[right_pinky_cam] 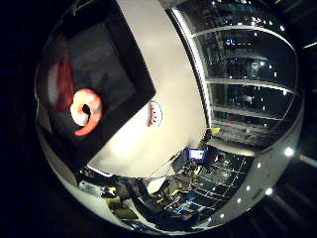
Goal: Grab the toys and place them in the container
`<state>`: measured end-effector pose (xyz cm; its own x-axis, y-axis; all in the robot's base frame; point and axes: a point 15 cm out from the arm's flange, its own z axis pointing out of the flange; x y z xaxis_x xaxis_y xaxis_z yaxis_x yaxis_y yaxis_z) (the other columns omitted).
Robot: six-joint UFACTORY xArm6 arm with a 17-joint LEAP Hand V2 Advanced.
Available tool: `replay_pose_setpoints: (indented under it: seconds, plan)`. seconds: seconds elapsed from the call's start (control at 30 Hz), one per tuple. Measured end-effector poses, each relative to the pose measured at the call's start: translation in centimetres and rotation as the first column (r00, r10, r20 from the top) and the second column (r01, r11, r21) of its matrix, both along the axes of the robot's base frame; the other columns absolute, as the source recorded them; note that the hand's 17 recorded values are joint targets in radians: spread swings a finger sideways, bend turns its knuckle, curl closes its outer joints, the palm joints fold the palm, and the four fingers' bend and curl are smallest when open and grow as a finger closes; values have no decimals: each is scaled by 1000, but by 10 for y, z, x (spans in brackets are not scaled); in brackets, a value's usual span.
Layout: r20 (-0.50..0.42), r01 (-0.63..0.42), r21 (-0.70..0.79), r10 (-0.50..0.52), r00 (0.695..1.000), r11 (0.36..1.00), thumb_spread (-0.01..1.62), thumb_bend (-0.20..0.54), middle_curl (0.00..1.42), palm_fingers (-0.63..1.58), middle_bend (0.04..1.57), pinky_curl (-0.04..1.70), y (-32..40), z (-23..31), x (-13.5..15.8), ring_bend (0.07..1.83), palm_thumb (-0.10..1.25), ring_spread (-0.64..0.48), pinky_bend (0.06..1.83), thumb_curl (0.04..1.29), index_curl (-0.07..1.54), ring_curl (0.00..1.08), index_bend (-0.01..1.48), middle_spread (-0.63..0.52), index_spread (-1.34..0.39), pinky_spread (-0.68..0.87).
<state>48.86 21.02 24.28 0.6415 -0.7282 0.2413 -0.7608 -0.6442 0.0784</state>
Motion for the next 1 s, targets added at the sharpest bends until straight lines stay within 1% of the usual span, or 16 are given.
replay_pose_setpoints:
  seconds: [0.03,0.13,0.2,0.3,0.43,0.5,0.57,0.67,0.8,1.0]
  plan:
    - [-7,2,-1,-2,1000,1000,943,-30,333,99,199,294,0,-1,1,464,1018,-29,578,516,312,228,113,-101,-498,336]
    - [-14,17,-2,-17,1000,1000,932,-36,317,6,180,322,-11,0,4,528,957,48,690,491,226,248,95,8,-498,358]
    - [-7,21,1,-21,1000,1000,921,-35,318,-25,195,328,-19,6,7,553,923,91,734,477,196,251,103,45,-491,368]
    - [6,34,7,-34,999,999,916,-28,323,-37,203,328,-35,19,12,554,909,127,754,467,179,252,115,64,-488,379]
    - [37,54,21,-54,998,998,911,-27,333,-26,223,318,-64,44,15,528,903,142,740,457,179,246,139,64,-478,382]
    - [41,92,22,-93,995,996,911,-26,335,-25,231,312,-95,51,14,517,901,142,726,454,183,244,142,60,-475,380]
    - [27,140,15,-140,990,990,913,-26,341,-9,253,298,-131,49,6,491,893,142,696,446,193,237,147,49,-457,376]
    - [22,229,14,-229,973,973,924,-28,346,17,279,286,-193,50,-6,462,879,143,668,436,210,230,155,39,-427,385]
    - [25,338,15,-338,941,941,941,-27,345,38,294,275,-270,57,-16,435,865,143,632,423,226,227,155,21,-407,384]
    - [-8,482,62,-482,876,874,965,-24,342,89,309,262,-370,55,-44,411,857,142,580,412,242,228,158,3,-388,386]
